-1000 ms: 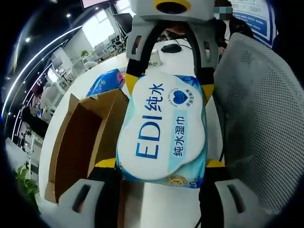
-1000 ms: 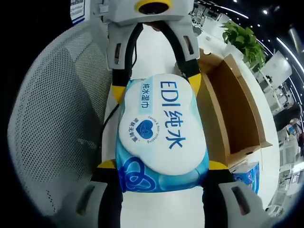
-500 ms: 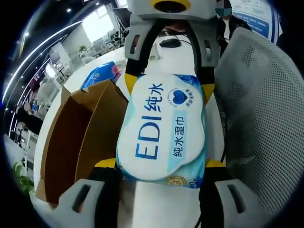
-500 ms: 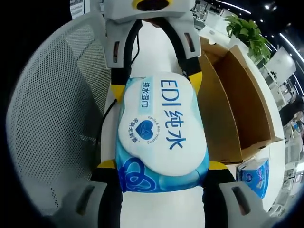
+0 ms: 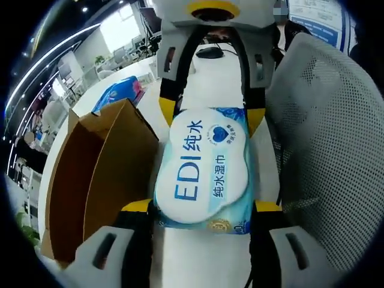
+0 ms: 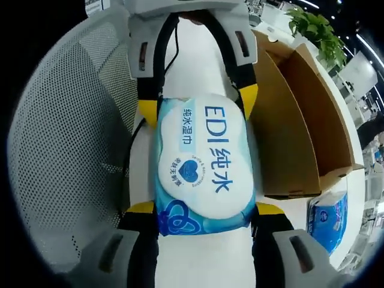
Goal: Operate the shoe box by opening the lid, removing the specified soft item, and placing it in the target area until the item is outside and the box remains undamaged.
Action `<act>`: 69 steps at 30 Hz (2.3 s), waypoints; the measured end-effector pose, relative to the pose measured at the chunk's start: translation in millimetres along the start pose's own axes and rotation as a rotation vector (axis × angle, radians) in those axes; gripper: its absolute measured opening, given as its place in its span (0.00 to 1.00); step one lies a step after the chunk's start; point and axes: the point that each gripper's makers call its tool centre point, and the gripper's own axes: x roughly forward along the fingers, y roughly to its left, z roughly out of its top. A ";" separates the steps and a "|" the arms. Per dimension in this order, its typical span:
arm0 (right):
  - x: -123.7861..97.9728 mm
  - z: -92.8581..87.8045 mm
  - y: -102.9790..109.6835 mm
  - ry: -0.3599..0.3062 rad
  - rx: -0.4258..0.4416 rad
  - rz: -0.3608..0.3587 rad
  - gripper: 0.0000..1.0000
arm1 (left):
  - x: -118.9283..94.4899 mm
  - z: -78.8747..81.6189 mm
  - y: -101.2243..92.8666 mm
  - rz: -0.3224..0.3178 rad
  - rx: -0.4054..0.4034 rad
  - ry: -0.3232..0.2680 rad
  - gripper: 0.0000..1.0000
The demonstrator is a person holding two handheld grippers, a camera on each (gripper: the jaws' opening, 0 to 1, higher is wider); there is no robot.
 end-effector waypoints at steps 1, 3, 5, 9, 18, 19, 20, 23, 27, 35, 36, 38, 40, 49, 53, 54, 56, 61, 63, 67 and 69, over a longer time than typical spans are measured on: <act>0.0 -0.2 0.1 -0.003 0.010 -0.001 0.60 | 1.2 -0.2 0.8 0.001 0.000 -0.002 0.64; -0.7 0.0 1.3 -0.002 0.008 0.002 0.60 | 1.9 0.0 2.2 -0.003 0.004 0.001 0.64; -1.8 0.3 0.4 -0.003 0.009 -0.006 0.60 | 1.3 0.0 1.9 0.001 -0.003 0.007 0.64; -2.5 0.6 1.4 -0.012 0.021 -0.020 0.60 | -1.3 0.1 2.0 0.018 0.026 -0.011 0.65; -16.3 -5.3 1.6 0.012 0.053 -0.022 0.59 | -24.9 -0.8 14.6 0.076 -0.037 -0.073 0.71; -18.7 -6.4 1.7 0.020 0.054 -0.022 0.59 | -29.9 2.1 15.5 0.087 -0.057 -0.097 0.70; -22.7 -6.3 1.1 0.021 0.064 -0.025 0.59 | -37.0 4.7 15.5 0.092 -0.084 -0.119 0.69; -32.6 -0.7 3.4 -0.013 0.132 -0.014 0.60 | -57.5 12.1 15.9 0.110 -0.186 -0.195 0.72; -39.4 2.8 5.2 -0.030 0.143 -0.021 0.63 | -70.6 18.2 15.2 0.103 -0.360 -0.272 0.80; -42.3 16.7 14.6 -0.063 0.138 -0.027 0.63 | -98.5 20.9 12.8 0.133 -0.477 -0.326 0.86; -42.9 20.6 11.8 -0.065 0.114 -0.039 0.64 | -101.5 19.3 13.1 0.144 -0.493 -0.323 0.86; -44.2 27.7 8.2 -0.079 0.105 -0.046 0.64 | -108.4 19.8 11.7 0.161 -0.505 -0.346 0.86; -45.0 36.9 4.2 -0.090 0.108 -0.047 0.66 | -112.2 18.3 7.7 0.171 -0.498 -0.340 0.86; -30.4 56.2 -0.1 -0.070 0.146 0.014 0.61 | -147.9 20.8 3.1 0.262 -0.472 -0.396 0.80; -24.4 55.2 -1.9 -0.043 0.053 0.000 0.63 | -156.5 16.7 -3.2 0.275 -0.504 -0.411 0.84; -22.3 54.8 -1.0 -0.037 0.061 0.006 0.64 | -157.0 16.9 -4.2 0.271 -0.527 -0.418 0.90; -16.7 53.2 -0.2 -0.025 0.086 0.014 0.67 | -159.9 15.9 -2.6 0.289 -0.600 -0.450 0.95; 2.9 48.8 10.8 0.016 0.114 0.060 0.69 | -164.8 14.2 -3.3 0.324 -0.714 -0.500 0.93; 8.1 45.3 12.0 0.045 0.085 0.056 0.71 | -170.3 15.1 -3.5 0.334 -0.721 -0.516 0.93; 19.4 43.2 9.0 0.083 0.055 0.044 0.70 | -178.7 8.1 -5.1 0.367 -0.731 -0.521 0.89; 22.8 39.5 0.1 0.117 0.030 0.002 0.63 | -179.0 1.4 -7.1 0.387 -0.725 -0.495 0.89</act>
